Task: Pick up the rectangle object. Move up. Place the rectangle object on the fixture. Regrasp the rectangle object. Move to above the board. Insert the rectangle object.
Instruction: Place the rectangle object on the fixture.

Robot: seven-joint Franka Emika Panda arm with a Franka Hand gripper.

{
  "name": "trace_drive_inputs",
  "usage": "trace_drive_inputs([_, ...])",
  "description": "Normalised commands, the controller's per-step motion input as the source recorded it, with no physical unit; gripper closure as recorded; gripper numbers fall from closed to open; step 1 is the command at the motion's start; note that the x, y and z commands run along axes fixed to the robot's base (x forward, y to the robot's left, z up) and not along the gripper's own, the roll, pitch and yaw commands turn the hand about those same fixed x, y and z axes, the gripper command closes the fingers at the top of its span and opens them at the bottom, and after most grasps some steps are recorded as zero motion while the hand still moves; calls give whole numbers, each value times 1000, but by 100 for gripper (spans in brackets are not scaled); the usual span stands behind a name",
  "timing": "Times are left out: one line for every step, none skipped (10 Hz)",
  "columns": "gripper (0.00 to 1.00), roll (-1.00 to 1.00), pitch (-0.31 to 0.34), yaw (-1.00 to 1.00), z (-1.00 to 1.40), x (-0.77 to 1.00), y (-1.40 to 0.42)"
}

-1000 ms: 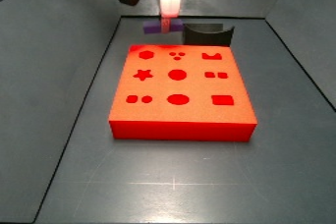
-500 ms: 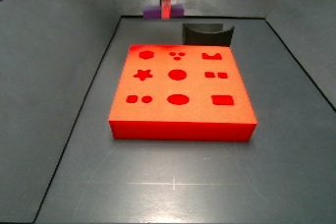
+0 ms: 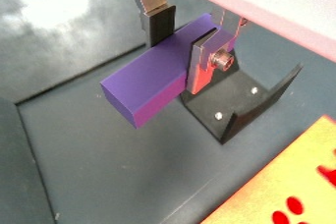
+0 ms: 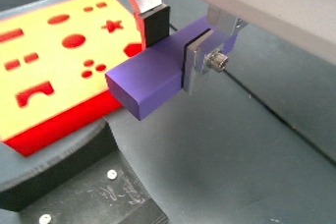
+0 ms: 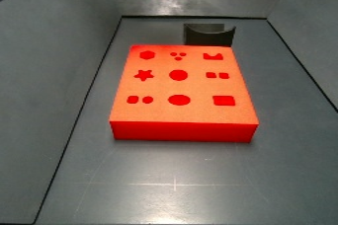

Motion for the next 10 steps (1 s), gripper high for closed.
trace_drive_inputs([100, -98, 50, 10, 430, -6, -9])
trace_drive_inputs([100, -106, 58, 6, 263, 3, -7])
trace_drive_inputs([100, -11, -57, 1000, 143, 698, 1000])
trace_drive_inputs([100, -12, -54, 1000, 51, 716, 1000])
trace_drive_inputs([100, -14, -51, 1000, 21, 775, 1000])
trace_drive_inputs([100, -16, -49, 1000, 10, 733, 851])
trace_drive_inputs([100, -20, -46, 1000, -1, 586, 558])
trace_drive_inputs([100, -24, -43, 1000, -6, 470, 342])
trace_drive_inputs([100, -30, -40, 1000, -9, 353, 137])
trace_drive_inputs([100, -34, -37, 1000, -2, 227, 67])
